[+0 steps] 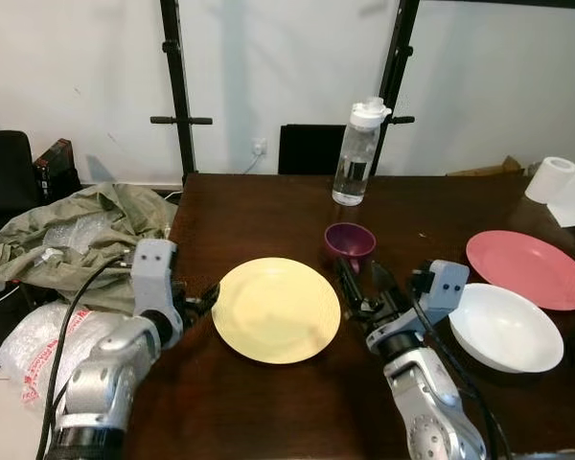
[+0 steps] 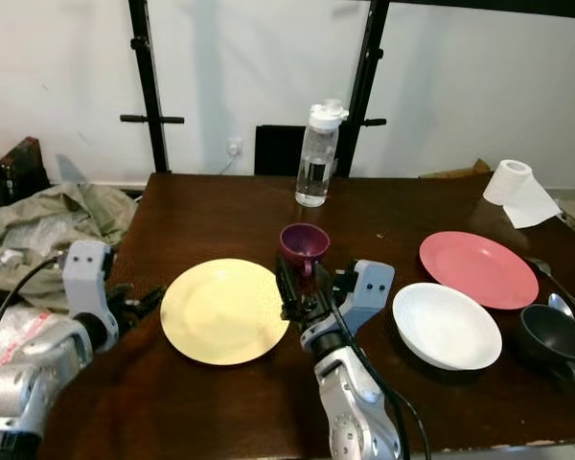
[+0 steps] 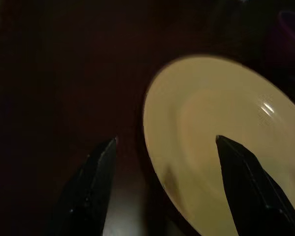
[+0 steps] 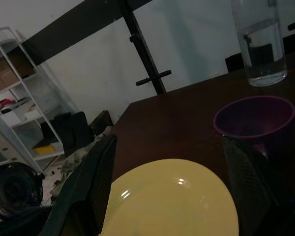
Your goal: Setting the table
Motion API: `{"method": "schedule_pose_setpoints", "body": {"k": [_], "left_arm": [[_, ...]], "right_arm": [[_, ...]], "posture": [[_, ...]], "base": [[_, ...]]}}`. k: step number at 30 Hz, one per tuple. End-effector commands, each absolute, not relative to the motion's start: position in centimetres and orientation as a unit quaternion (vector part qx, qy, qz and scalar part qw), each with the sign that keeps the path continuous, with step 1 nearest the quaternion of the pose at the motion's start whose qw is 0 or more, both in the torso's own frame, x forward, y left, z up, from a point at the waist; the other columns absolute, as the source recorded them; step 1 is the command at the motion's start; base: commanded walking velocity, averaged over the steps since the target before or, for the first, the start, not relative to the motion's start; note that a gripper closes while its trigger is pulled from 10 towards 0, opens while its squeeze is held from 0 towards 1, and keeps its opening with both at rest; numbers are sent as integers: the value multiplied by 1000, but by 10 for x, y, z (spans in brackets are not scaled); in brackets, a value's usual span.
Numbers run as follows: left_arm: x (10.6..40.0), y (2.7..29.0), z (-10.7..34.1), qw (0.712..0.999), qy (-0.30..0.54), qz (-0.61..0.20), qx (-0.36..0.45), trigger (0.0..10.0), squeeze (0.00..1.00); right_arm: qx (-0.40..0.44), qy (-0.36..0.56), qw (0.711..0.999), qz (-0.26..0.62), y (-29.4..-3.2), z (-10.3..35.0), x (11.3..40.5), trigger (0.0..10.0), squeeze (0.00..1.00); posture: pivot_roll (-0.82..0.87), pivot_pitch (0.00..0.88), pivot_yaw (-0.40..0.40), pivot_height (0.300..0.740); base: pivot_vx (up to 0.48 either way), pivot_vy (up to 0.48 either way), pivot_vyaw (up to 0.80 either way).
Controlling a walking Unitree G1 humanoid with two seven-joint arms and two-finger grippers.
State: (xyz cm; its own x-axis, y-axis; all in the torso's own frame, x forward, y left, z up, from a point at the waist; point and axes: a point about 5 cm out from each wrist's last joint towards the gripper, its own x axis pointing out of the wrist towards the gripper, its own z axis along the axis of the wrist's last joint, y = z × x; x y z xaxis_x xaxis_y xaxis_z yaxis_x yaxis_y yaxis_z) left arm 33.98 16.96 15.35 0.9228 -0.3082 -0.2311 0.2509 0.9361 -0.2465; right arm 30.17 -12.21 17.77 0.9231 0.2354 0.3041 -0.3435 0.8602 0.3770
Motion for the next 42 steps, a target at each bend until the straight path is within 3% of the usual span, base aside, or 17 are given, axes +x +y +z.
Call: {"method": "schedule_pose_setpoints", "body": {"k": [1, 10, 13, 17, 20, 22, 23, 25, 30, 35, 42], "left_arm": [[344, 167, 143, 967, 175, -146, -117, 10000, 0], [357, 178, 141, 954, 203, -101, -198, 10000, 0], [356, 165, 134, 921, 227, -135, -285, 10000, 0], [353, 152, 128, 906, 239, -158, -310, 10000, 0], [353, 150, 128, 925, 227, -148, -267, 10000, 0], [356, 156, 133, 958, 197, -116, -172, 10000, 0], [356, 160, 147, 987, 127, -102, -19, 10000, 0], [354, 156, 157, 989, 82, -113, 45, 10000, 0], [353, 143, 178, 984, 6, -145, 106, 10000, 0], [355, 124, 178, 974, -29, -199, 105, 10000, 0], [362, 121, 157, 969, 15, -204, 138, 10000, 0]], "right_arm": [[219, -119, 956, 154, -120, 178, 300, 10000, 0], [217, -119, 956, 156, -120, 181, 297, 10000, 0], [212, -113, 959, 152, -122, 179, 296, 10000, 0], [210, -112, 959, 153, -122, 179, 295, 10000, 0], [208, -113, 959, 154, -122, 180, 295, 10000, 0], [207, -114, 959, 154, -122, 181, 295, 10000, 0], [206, -115, 960, 153, -123, 181, 295, 10000, 0], [206, -116, 960, 153, -124, 181, 294, 10000, 0], [205, -115, 960, 154, -123, 181, 294, 10000, 0], [207, -113, 959, 158, -121, 182, 296, 10000, 0], [216, -110, 958, 154, -119, 182, 295, 10000, 0]], "posture": [[84, 126, 47, 740], [66, 180, 60, 740], [65, 184, 61, 740], [57, 182, 63, 740], [48, 177, 66, 740], [47, 174, 67, 740], [48, 168, 68, 740], [47, 165, 68, 740], [50, 162, 64, 740], [48, 173, 57, 740], [37, 194, 67, 740]], "base": [[0, 0, 0], [0, 0, 0], [0, 0, 0], [0, 0, 0], [0, 0, 0], [0, 0, 0], [0, 0, 0], [0, 0, 0], [0, 0, 0], [0, 0, 0], [0, 0, 0]]}}
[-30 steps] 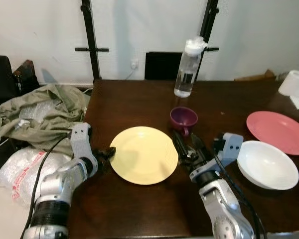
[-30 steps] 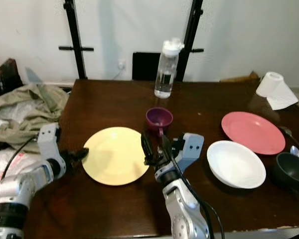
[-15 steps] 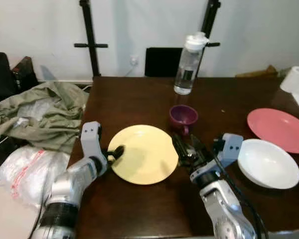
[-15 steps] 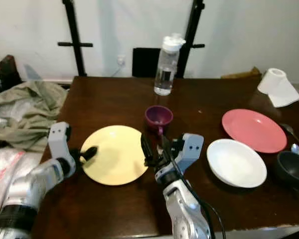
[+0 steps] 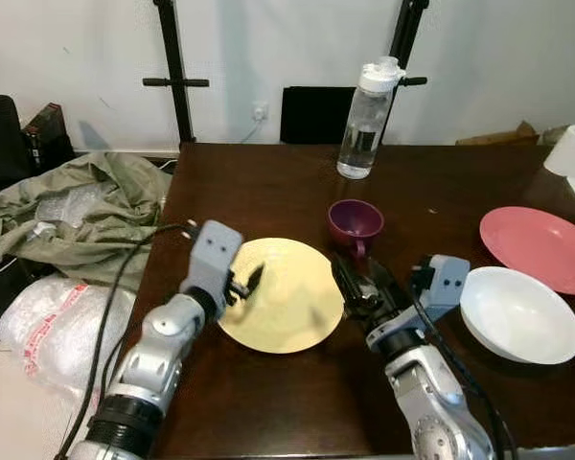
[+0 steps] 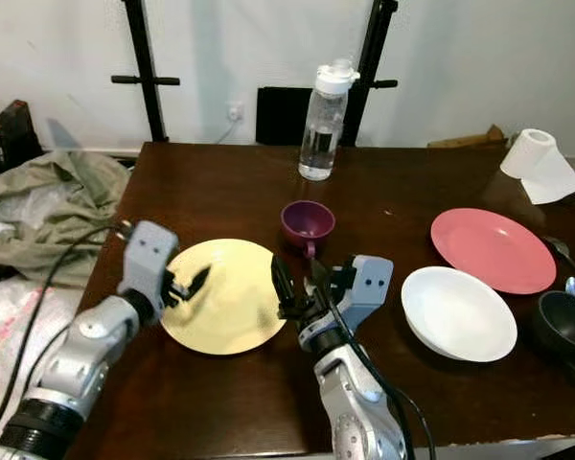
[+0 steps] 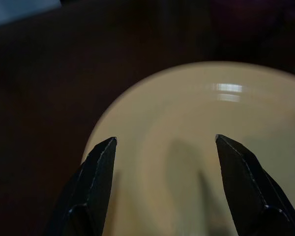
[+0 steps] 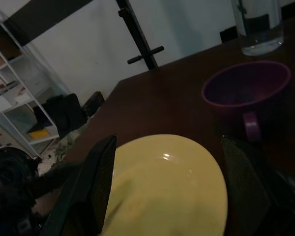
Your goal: Setting the table
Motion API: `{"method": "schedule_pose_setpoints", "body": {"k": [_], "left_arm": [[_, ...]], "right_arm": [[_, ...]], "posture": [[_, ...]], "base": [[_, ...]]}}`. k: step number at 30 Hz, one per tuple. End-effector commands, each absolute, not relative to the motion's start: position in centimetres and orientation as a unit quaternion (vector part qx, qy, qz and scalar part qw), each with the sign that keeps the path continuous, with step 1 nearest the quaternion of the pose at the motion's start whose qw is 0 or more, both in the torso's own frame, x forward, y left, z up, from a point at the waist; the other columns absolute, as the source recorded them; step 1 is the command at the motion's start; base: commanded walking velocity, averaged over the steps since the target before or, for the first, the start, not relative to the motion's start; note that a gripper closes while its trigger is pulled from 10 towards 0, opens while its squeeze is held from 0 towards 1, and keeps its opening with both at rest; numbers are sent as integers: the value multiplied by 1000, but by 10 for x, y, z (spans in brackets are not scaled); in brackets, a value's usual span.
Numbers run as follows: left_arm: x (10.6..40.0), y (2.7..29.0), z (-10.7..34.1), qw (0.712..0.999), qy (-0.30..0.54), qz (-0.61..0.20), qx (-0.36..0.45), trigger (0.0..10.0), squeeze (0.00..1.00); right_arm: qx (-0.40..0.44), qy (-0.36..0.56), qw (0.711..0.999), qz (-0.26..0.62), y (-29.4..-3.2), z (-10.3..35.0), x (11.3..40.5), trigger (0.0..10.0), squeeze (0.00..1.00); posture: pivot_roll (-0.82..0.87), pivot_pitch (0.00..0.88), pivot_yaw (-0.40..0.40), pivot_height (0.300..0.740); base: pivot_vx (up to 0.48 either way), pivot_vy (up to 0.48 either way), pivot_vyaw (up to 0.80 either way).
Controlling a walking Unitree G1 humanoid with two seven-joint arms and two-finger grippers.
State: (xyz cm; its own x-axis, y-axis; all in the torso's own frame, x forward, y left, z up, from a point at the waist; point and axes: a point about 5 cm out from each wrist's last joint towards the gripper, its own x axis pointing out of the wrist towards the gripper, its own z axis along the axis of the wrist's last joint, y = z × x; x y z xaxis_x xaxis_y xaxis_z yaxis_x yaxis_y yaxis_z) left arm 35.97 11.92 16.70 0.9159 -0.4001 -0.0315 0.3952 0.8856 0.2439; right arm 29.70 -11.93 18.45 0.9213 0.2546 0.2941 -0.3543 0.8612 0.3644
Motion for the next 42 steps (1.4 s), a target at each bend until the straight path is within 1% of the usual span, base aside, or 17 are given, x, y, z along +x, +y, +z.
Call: {"method": "schedule_pose_setpoints", "body": {"k": [1, 3, 6, 9, 13, 14, 16, 19, 22, 27, 28, 30, 31, 32, 35, 40, 42], "left_arm": [[362, 121, 157, 969, 15, -204, 138, 10000, 0], [361, 130, 143, 966, 50, -199, 159, 10000, 0], [357, 137, 134, 965, 65, -194, 164, 10000, 0], [349, 145, 117, 971, 92, -181, 129, 10000, 0], [341, 143, 104, 970, 109, -185, 112, 10000, 0], [338, 140, 100, 969, 111, -189, 111, 10000, 0], [332, 133, 94, 967, 115, -199, 108, 10000, 0], [327, 129, 90, 966, 119, -205, 105, 10000, 0], [322, 127, 87, 966, 121, -206, 100, 10000, 0], [307, 135, 75, 969, 136, -185, 87, 10000, 0], [307, 135, 75, 969, 136, -185, 87, 10000, 0], [301, 139, 72, 971, 140, -176, 86, 10000, 0], [301, 139, 72, 971, 140, -176, 86, 10000, 0], [297, 143, 70, 972, 143, -168, 83, 10000, 0], [294, 146, 68, 972, 146, -163, 81, 10000, 0], [286, 150, 66, 973, 151, -159, 77, 10000, 0], [283, 150, 64, 973, 154, -156, 73, 10000, 0]], "right_arm": [[216, -110, 958, 154, -119, 182, 295, 10000, 0], [229, -109, 956, 146, -121, 181, 294, 10000, 0], [236, -109, 955, 141, -123, 181, 294, 10000, 0], [248, -111, 953, 136, -127, 182, 295, 10000, 0], [262, -113, 948, 139, -127, 185, 297, 10000, 0], [275, -114, 944, 145, -125, 187, 298, 10000, 0], [338, -110, 917, 181, -117, 194, 299, 10000, 0], [391, -88, 891, 215, -110, 193, 298, 10000, 0], [403, -58, 889, 211, -109, 181, 300, 10000, 0], [452, 24, 870, 198, -119, 139, 300, 10000, 0], [452, 24, 870, 198, -119, 139, 300, 10000, 0], [402, 27, 898, 178, -134, 133, 301, 10000, 0], [402, 27, 898, 178, -134, 133, 301, 10000, 0], [341, 10, 924, 175, -144, 135, 301, 10000, 0], [301, -8, 937, 178, -150, 139, 300, 10000, 0], [304, -20, 936, 175, -162, 144, 300, 10000, 0], [338, -6, 918, 206, -157, 142, 297, 10000, 0]], "posture": [[37, 194, 67, 740], [31, 197, 73, 740], [30, 199, 74, 740], [35, 198, 73, 740], [37, 198, 63, 740], [38, 197, 61, 740], [41, 197, 56, 740], [44, 198, 52, 740], [46, 200, 48, 740], [53, 204, 32, 740], [53, 204, 32, 740], [61, 204, 14, 740], [61, 204, 14, 740], [59, 205, 10, 740], [57, 206, 3, 740], [52, 207, -6, 740], [51, 205, -10, 740]], "base": [[0, 0, 0], [0, 0, 0], [0, 0, 0], [0, 0, 0], [0, 0, 0], [0, 0, 0], [0, 0, 0], [0, 0, 0], [0, 0, 0], [0, 0, 0], [0, 0, 0], [0, 0, 0], [0, 0, 0], [0, 0, 0], [0, 0, 0], [0, 0, 0], [0, 0, 0]]}}
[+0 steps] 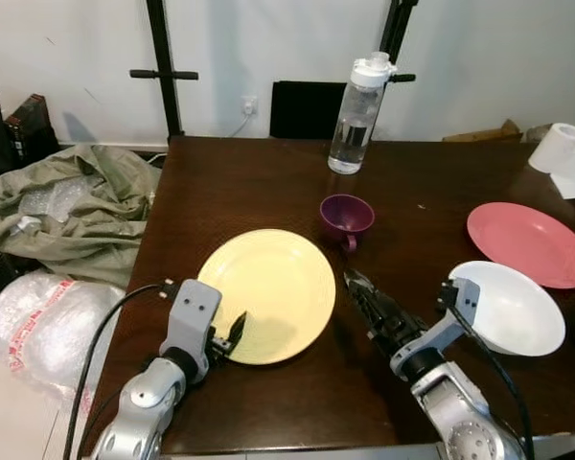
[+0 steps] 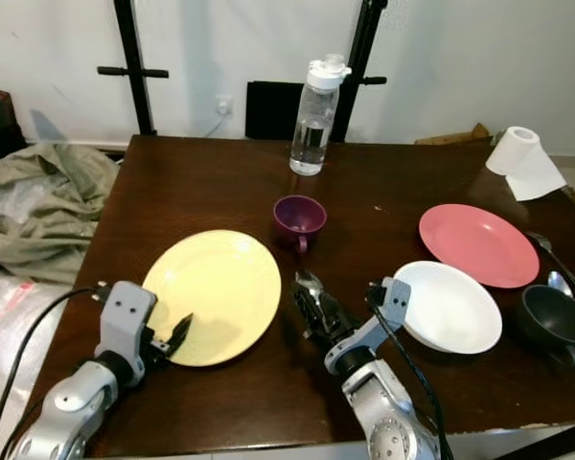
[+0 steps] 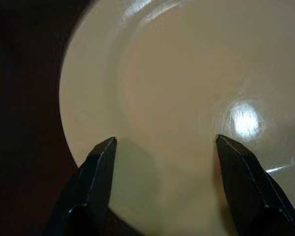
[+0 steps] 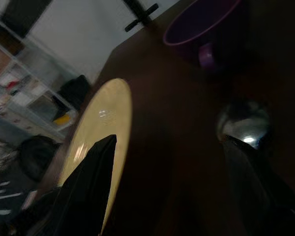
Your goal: Setting the table
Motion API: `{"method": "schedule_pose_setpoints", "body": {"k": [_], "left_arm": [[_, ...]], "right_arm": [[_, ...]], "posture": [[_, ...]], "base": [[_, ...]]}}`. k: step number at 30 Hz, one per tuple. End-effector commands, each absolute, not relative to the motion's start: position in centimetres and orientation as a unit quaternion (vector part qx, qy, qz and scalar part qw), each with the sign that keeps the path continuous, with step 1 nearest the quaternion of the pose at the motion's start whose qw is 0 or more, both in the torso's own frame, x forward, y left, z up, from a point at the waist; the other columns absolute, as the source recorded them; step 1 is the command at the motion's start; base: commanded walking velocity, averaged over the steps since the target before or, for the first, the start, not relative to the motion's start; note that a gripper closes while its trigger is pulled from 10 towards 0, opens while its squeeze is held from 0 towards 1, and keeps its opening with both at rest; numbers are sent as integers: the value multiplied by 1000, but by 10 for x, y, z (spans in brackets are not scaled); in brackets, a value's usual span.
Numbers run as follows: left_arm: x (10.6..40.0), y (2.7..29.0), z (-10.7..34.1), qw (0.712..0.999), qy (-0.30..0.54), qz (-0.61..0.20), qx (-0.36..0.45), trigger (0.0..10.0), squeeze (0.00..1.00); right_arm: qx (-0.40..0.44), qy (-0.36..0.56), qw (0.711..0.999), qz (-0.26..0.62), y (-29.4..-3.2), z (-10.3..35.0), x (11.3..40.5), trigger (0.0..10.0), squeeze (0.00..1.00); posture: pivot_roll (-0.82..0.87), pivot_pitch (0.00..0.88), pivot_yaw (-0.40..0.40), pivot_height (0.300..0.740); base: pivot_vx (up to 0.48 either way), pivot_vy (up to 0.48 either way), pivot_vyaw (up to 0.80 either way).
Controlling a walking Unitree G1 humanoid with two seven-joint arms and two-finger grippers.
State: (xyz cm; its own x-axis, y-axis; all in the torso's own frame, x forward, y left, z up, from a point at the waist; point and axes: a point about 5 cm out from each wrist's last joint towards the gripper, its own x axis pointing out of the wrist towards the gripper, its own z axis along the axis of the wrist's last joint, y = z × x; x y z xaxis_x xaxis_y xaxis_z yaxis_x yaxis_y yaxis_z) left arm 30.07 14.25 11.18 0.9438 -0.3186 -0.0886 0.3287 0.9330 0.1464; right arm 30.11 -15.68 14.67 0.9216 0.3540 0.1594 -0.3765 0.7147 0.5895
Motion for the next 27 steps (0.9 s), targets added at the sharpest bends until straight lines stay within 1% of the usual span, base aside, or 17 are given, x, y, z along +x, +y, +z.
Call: {"method": "schedule_pose_setpoints", "body": {"k": [1, 6, 8, 12, 18, 21, 22, 23, 24, 25, 27], "left_arm": [[283, 149, 64, 973, 154, -156, 72, 10000, 0], [281, 147, 65, 973, 153, -156, 69, 10000, 0], [281, 147, 65, 973, 153, -156, 68, 10000, 0], [277, 150, 64, 974, 156, -153, 68, 10000, 0], [274, 151, 62, 973, 160, -150, 65, 10000, 0], [272, 149, 61, 973, 161, -151, 64, 10000, 0], [271, 148, 60, 973, 162, -151, 64, 10000, 0], [268, 146, 59, 972, 164, -155, 61, 10000, 0], [268, 146, 59, 972, 164, -155, 61, 10000, 0], [266, 144, 58, 971, 166, -160, 58, 10000, 0], [264, 142, 57, 970, 168, -166, 57, 10000, 0]], "right_arm": [[347, -2, 913, 217, -155, 141, 295, 10000, 0], [389, 26, 882, 266, -131, 129, 285, 10000, 0], [395, 30, 878, 270, -128, 127, 284, 10000, 0], [430, 58, 849, 303, -100, 116, 279, 10000, 0], [446, 72, 828, 331, -81, 116, 279, 10000, 0], [451, 75, 823, 339, -77, 116, 280, 10000, 0], [454, 74, 819, 342, -75, 117, 280, 7765, 0], [460, 68, 818, 338, -74, 118, 284, 3647, 0], [460, 68, 818, 338, -74, 118, 284, 3647, 0], [465, 62, 818, 334, -72, 119, 288, 0, 0], [468, 57, 816, 334, -71, 120, 291, 0, 0]], "posture": [[51, 205, -10, 740], [56, 202, -15, 740], [56, 202, -15, 740], [66, 199, -18, 740], [70, 192, -24, 740], [72, 190, -25, 740], [72, 190, -25, 740], [71, 187, -28, 740], [71, 187, -28, 740], [72, 186, -29, 740], [72, 187, -29, 740]], "base": [[0, 0, 0], [0, 0, 0], [0, 0, 0], [0, 0, 0], [0, 0, 0], [0, 0, 0], [0, 0, 0], [0, 0, 0], [0, 0, 0], [0, 0, 0], [0, 0, 0]]}}
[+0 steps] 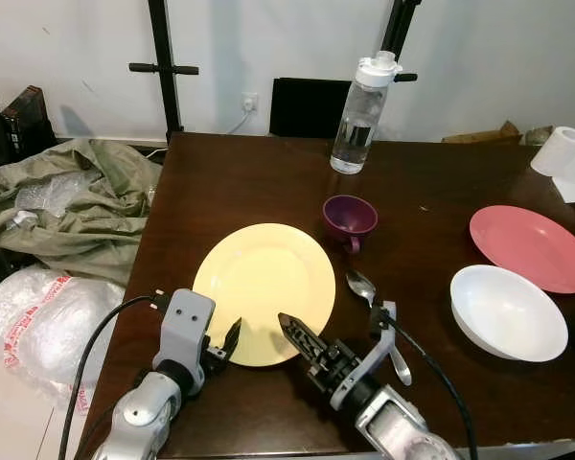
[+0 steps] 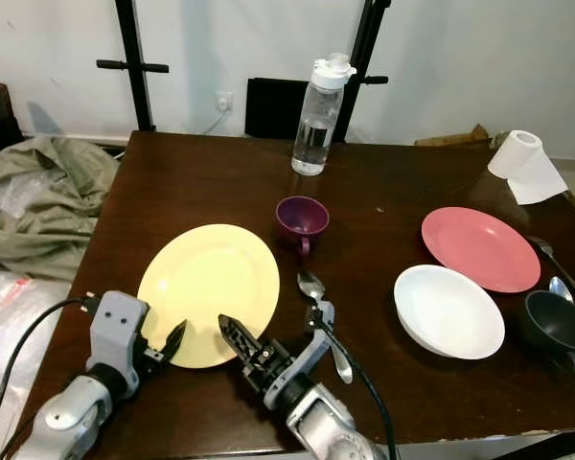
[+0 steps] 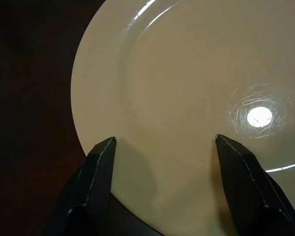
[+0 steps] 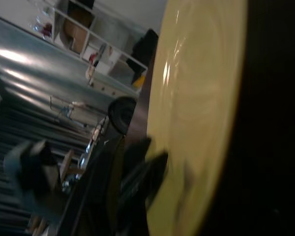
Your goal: Setting the table
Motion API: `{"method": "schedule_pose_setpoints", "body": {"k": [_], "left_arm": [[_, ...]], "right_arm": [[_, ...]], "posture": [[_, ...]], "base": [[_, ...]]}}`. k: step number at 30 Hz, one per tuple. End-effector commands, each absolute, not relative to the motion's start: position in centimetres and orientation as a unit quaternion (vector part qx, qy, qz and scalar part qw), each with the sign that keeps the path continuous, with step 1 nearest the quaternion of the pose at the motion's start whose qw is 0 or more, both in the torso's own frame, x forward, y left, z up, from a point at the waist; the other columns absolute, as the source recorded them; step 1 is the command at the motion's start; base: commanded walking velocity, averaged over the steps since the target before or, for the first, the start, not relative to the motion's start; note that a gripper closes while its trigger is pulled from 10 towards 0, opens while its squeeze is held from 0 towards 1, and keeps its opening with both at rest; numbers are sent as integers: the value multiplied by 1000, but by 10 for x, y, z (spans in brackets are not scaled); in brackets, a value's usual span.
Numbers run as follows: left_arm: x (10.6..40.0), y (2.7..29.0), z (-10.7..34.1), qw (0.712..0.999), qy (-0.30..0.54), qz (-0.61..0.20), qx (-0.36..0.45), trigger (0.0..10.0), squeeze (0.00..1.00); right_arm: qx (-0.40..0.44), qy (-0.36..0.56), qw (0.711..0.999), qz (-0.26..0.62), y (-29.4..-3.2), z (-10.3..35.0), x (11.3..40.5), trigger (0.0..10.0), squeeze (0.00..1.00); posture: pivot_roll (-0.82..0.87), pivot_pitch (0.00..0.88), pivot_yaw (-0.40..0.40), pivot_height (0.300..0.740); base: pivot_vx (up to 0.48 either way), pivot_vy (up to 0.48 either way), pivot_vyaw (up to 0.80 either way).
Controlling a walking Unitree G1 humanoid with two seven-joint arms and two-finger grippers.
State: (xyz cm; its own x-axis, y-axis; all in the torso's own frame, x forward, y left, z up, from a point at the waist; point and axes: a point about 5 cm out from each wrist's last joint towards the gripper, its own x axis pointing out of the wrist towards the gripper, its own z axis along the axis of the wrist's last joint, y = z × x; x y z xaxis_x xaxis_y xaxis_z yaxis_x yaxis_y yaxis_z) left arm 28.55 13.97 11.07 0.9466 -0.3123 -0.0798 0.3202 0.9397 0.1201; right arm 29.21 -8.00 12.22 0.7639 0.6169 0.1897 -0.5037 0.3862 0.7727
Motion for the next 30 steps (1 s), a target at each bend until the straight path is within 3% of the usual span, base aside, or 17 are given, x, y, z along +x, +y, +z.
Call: {"method": "schedule_pose_setpoints", "body": {"k": [1, 20, 25, 30], "left_arm": [[263, 141, 57, 970, 168, -168, 57, 10000, 0], [269, 137, 73, 974, 135, -172, 54, 10000, 0], [277, 131, 95, 976, 75, -189, 74, 10000, 0], [285, 116, 161, 969, -55, -227, 82, 10000, 0]], "right_arm": [[469, 56, 815, 335, -71, 121, 292, 0, 0], [485, 39, 804, 342, -75, 122, 296, 0, 0], [487, 31, 803, 342, -76, 123, 295, 0, 0], [477, 17, 812, 336, -78, 126, 298, 0, 0]], "posture": [[72, 187, -29, 740], [71, 187, -32, 740], [70, 187, -29, 740], [77, 182, -24, 740]], "base": [[0, 0, 0], [0, 0, 0], [0, 0, 0], [0, 0, 0]]}}
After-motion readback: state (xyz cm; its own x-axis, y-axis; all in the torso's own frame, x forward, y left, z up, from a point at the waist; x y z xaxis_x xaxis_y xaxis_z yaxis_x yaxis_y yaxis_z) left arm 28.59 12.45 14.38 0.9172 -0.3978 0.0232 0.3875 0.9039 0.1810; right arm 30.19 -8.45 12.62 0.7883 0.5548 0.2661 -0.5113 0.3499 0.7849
